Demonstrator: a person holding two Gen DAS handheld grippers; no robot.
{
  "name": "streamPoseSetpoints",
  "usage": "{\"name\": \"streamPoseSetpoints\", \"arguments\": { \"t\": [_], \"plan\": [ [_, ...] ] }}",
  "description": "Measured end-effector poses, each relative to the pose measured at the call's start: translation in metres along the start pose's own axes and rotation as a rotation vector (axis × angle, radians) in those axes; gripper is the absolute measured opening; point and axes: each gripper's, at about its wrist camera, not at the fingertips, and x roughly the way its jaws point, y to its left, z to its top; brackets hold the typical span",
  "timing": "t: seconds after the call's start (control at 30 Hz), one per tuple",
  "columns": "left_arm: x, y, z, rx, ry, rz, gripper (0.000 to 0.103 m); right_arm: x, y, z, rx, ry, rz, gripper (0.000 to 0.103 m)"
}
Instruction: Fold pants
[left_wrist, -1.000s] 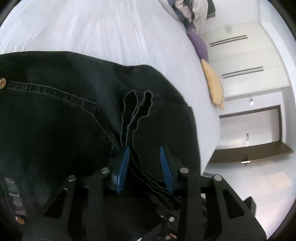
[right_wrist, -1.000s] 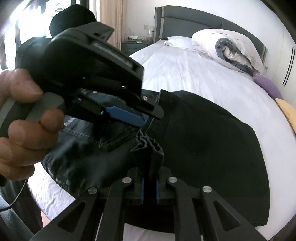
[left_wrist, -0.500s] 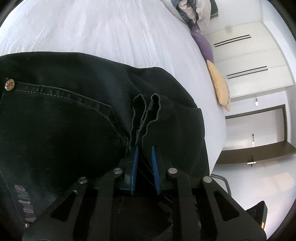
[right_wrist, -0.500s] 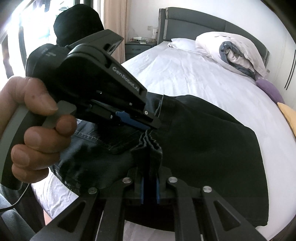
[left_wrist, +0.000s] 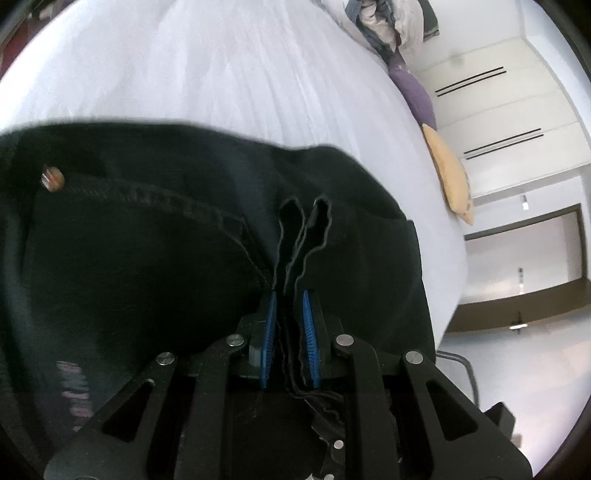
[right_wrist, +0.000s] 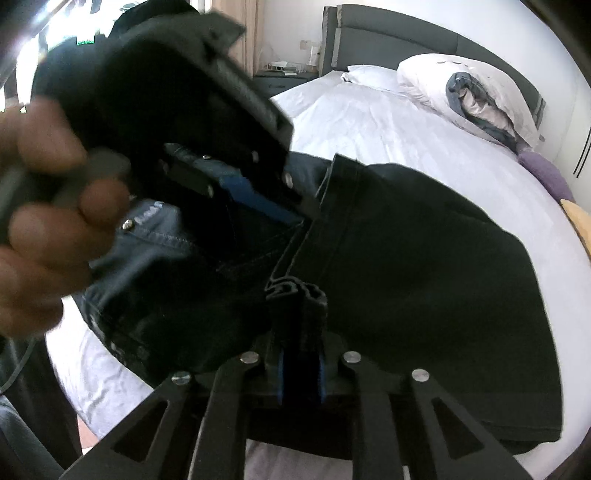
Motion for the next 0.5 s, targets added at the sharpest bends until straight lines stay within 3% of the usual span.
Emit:
{"name": "streamPoseSetpoints", "arguments": {
  "t": [0.07, 0.1, 0.13, 0.2, 0.3, 0.5],
  "plan": [
    [-0.01, -0.009, 0.004, 0.027, -0.03, 0.024, 0.015, -0.003, -0.002, -0.002, 0.002, -0.014, 0.014, 0.022],
    [-0.015, -0.015, 0.006, 0.044, -0.042, 0.042, 0.015, -0.006, -0.004, -0.002, 0.009, -0.011, 0.03, 0.03],
    [-0.019, -0.021, 0.009, 0.059, -0.056, 0.066, 0.015, -0.008, -0.005, -0.003, 0.018, -0.006, 0.041, 0.052],
    [-0.026, -0.037, 0.015, 0.096, -0.081, 0.068, 0.015, -0.02, -0.013, -0.004, 0.056, 0.012, 0.125, 0.078],
    [-0.025, -0.063, 0.02, 0.168, -0.084, 0.038, 0.015, -0.057, -0.045, -0.008, 0.165, -0.056, 0.272, 0.078],
    [0.038, -0.1, 0.014, 0.241, 0.025, -0.062, 0.015, -0.086, -0.195, -0.03, 0.59, -0.15, 0.467, 0.071]
  ]
}}
